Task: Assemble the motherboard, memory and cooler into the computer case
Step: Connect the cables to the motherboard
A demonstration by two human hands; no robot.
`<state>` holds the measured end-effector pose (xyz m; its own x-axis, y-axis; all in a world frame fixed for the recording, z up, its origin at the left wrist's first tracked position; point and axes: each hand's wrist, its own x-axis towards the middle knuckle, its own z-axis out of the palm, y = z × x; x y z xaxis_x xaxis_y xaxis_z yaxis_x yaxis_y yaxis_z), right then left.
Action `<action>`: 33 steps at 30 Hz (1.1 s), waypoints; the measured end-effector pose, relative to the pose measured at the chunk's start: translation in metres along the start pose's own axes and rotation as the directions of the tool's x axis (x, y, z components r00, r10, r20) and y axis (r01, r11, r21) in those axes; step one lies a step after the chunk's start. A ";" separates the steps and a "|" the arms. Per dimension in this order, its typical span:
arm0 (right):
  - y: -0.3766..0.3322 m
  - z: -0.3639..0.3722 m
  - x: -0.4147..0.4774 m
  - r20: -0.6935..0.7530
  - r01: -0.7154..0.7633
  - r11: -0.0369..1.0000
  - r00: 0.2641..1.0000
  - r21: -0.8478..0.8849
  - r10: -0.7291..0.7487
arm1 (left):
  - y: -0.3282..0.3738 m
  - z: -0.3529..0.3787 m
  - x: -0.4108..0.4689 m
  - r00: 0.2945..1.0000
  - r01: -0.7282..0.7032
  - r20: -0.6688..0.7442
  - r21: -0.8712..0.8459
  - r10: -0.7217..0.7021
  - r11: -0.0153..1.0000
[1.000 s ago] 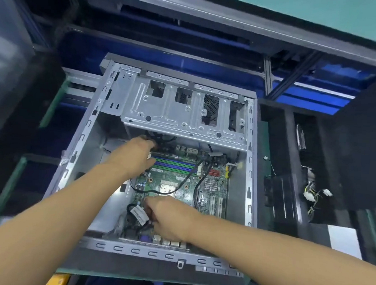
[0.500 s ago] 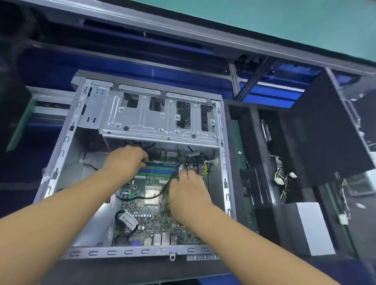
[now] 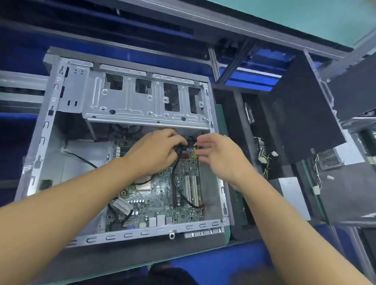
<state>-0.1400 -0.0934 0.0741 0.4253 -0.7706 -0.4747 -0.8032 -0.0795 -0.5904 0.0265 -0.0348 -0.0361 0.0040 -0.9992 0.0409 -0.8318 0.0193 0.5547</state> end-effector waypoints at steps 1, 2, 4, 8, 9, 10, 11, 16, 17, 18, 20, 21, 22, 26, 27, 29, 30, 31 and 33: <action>-0.002 -0.001 0.004 0.006 -0.056 0.987 0.998 0.149 0.056 | 0.002 0.002 0.003 0.992 -0.119 0.049 0.033 0.117 0.992; -0.004 -0.001 0.006 0.016 -0.114 0.950 0.993 0.289 0.114 | 0.002 0.005 0.003 0.972 -0.208 0.128 0.070 0.198 0.976; -0.004 -0.001 0.008 -0.004 -0.156 0.912 0.986 0.379 0.170 | -0.006 0.011 0.002 0.926 -0.271 0.313 0.154 0.213 0.950; 0.001 0.006 -0.002 0.035 -0.027 0.946 0.999 -0.322 0.041 | -0.010 0.015 0.005 0.952 -0.195 0.282 0.266 0.117 0.944; 0.000 0.012 -0.006 0.121 0.044 0.863 0.992 -0.503 0.019 | -0.006 0.012 0.010 0.975 -0.160 0.192 0.243 0.114 0.957; -0.001 0.018 -0.011 0.217 0.114 0.774 0.976 -0.623 0.031 | -0.001 0.010 0.015 0.986 -0.113 0.147 0.220 0.081 0.969; -0.002 0.025 -0.015 0.307 0.169 0.709 0.949 -0.684 0.070 | 0.003 0.010 0.021 0.990 -0.055 0.140 0.219 0.025 0.974; -0.004 0.042 -0.023 0.540 0.357 0.549 0.814 -0.756 0.214 | -0.001 0.017 0.032 0.924 0.073 0.343 0.279 -0.170 0.958; -0.004 0.045 -0.023 0.573 0.394 0.525 0.785 -0.755 0.236 | -0.004 0.021 0.032 0.920 0.072 0.353 0.273 -0.169 0.959; -0.004 0.046 -0.025 0.607 0.434 0.502 0.752 -0.748 0.256 | -0.004 0.025 0.030 0.918 0.077 0.359 0.255 -0.169 0.964; -0.004 0.048 -0.027 0.654 0.495 0.464 0.701 -0.734 0.286 | -0.005 0.026 0.029 0.912 0.107 0.373 0.185 -0.171 0.977; -0.003 0.048 -0.027 0.657 0.501 0.457 0.691 -0.735 0.299 | -0.007 0.024 0.028 0.913 0.103 0.379 0.145 -0.152 0.984; -0.003 0.048 -0.026 0.650 0.491 0.455 0.694 -0.743 0.311 | -0.010 0.022 0.028 0.920 0.089 0.371 0.108 -0.123 0.990; -0.007 0.040 -0.012 0.528 0.305 0.554 0.794 -0.774 0.301 | -0.022 0.007 0.028 0.930 0.080 0.362 -0.012 -0.070 0.997; -0.009 0.037 -0.006 0.471 0.242 0.599 0.842 -0.764 0.261 | -0.023 0.005 0.025 0.931 0.079 0.360 -0.027 -0.064 0.997; -0.013 0.030 0.005 0.375 0.172 0.653 0.908 -0.738 0.185 | -0.023 0.001 0.019 0.941 0.058 0.337 -0.052 -0.037 0.997; -0.015 0.029 0.009 0.356 0.152 0.667 0.917 -0.729 0.180 | -0.024 -0.001 0.017 0.944 0.049 0.328 -0.059 -0.027 0.997; -0.015 0.029 0.012 0.361 0.146 0.672 0.913 -0.726 0.191 | -0.024 -0.003 0.015 0.946 0.051 0.322 -0.064 -0.027 0.997; -0.016 0.032 0.016 0.390 0.169 0.673 0.901 -0.720 0.191 | -0.027 -0.010 0.011 0.949 0.097 0.307 -0.084 -0.066 0.992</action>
<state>-0.1070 -0.0842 0.0549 0.3921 -0.4629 -0.7950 -0.7695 -0.6386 -0.0077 0.0544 -0.0462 -0.0426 -0.1116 -0.9609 -0.2536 -0.7779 -0.0743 0.6240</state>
